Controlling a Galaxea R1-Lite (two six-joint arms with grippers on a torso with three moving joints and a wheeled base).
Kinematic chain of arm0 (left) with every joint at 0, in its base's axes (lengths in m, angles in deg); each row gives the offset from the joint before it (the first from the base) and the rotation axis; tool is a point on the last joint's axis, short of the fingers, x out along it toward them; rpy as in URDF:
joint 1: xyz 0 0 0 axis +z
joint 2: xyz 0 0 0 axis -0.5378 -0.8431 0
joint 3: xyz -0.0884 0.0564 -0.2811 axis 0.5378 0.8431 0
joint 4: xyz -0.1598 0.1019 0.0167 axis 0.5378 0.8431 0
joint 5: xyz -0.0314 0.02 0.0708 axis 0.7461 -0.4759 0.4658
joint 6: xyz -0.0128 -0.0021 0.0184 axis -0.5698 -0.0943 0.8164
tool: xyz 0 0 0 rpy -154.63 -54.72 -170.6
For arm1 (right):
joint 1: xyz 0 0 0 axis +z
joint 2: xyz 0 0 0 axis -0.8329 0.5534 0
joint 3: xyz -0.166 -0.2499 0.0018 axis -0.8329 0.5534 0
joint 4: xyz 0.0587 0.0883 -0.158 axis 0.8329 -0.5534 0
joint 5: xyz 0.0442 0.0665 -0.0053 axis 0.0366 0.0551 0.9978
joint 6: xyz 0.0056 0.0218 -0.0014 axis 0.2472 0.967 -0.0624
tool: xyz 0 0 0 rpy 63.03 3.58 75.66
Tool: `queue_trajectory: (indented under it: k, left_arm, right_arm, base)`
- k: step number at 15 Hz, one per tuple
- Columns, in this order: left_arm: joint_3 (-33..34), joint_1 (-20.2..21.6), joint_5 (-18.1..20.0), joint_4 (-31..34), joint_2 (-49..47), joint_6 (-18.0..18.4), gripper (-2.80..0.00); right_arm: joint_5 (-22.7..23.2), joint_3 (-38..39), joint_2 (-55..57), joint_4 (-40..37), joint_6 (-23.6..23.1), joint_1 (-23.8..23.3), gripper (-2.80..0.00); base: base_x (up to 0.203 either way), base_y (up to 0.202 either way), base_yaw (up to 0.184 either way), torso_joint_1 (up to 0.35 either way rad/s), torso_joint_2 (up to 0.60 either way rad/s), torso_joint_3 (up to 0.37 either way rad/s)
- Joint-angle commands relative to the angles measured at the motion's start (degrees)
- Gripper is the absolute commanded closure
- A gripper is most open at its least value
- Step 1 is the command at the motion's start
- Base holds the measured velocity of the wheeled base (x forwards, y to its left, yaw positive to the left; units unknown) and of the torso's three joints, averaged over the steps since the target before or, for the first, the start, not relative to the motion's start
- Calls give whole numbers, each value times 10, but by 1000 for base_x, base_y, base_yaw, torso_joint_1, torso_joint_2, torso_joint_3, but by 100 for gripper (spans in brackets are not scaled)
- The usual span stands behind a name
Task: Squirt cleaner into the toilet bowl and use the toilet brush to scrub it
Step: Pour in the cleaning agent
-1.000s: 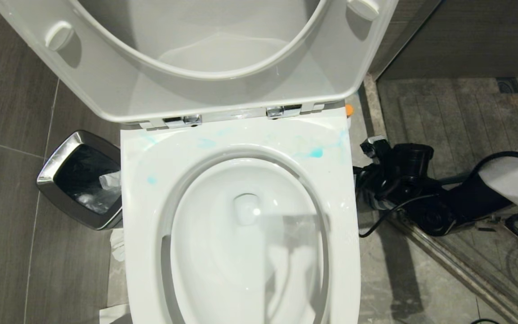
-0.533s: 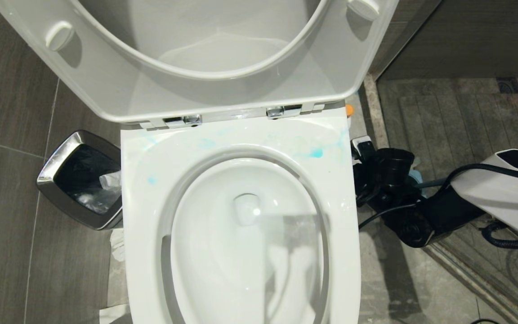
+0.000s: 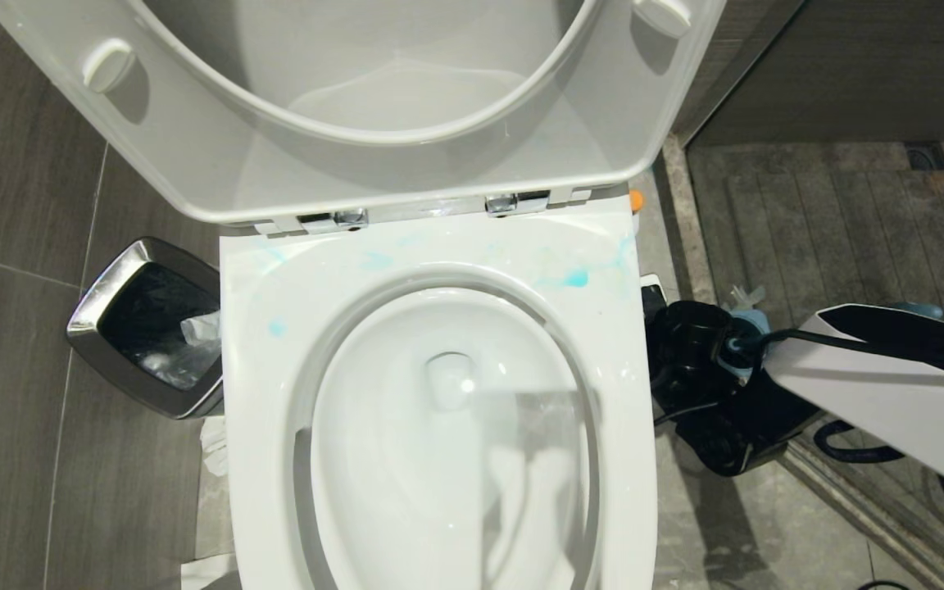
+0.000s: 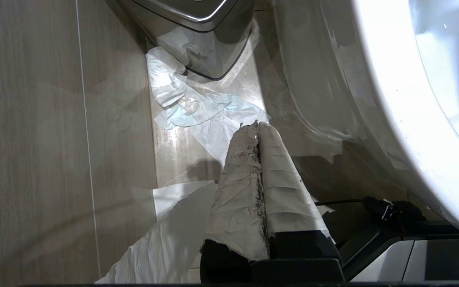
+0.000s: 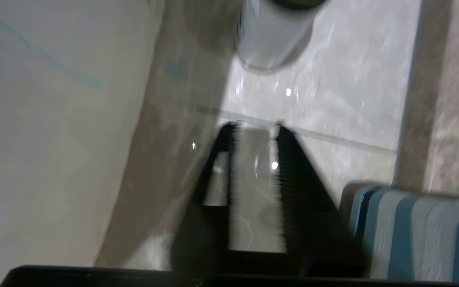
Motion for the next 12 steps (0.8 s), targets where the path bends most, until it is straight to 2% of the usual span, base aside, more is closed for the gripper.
queue_trajectory:
  k: [1,6,8,12]
  left_arm:
    - [0,0,0,0,-1,0,0]
    - [0,0,0,0,-1,0,0]
    - [0,0,0,0,-1,0,0]
    - [0,0,0,0,-1,0,0]
  right_arm:
    - [-1,-1,14,5,0,-2,-280]
    - [2,-38,42,32,-3,-4,-280]
    - [5,-73,63,52,-34,-13,-280]
    - [6,-138,91,56,-66,-26,-280]
  base:
    - [0,0,0,0,0,0]
    - [0,0,0,0,0,0]
    - [0,0,0,0,0,0]
    - [0,0,0,0,0,0]
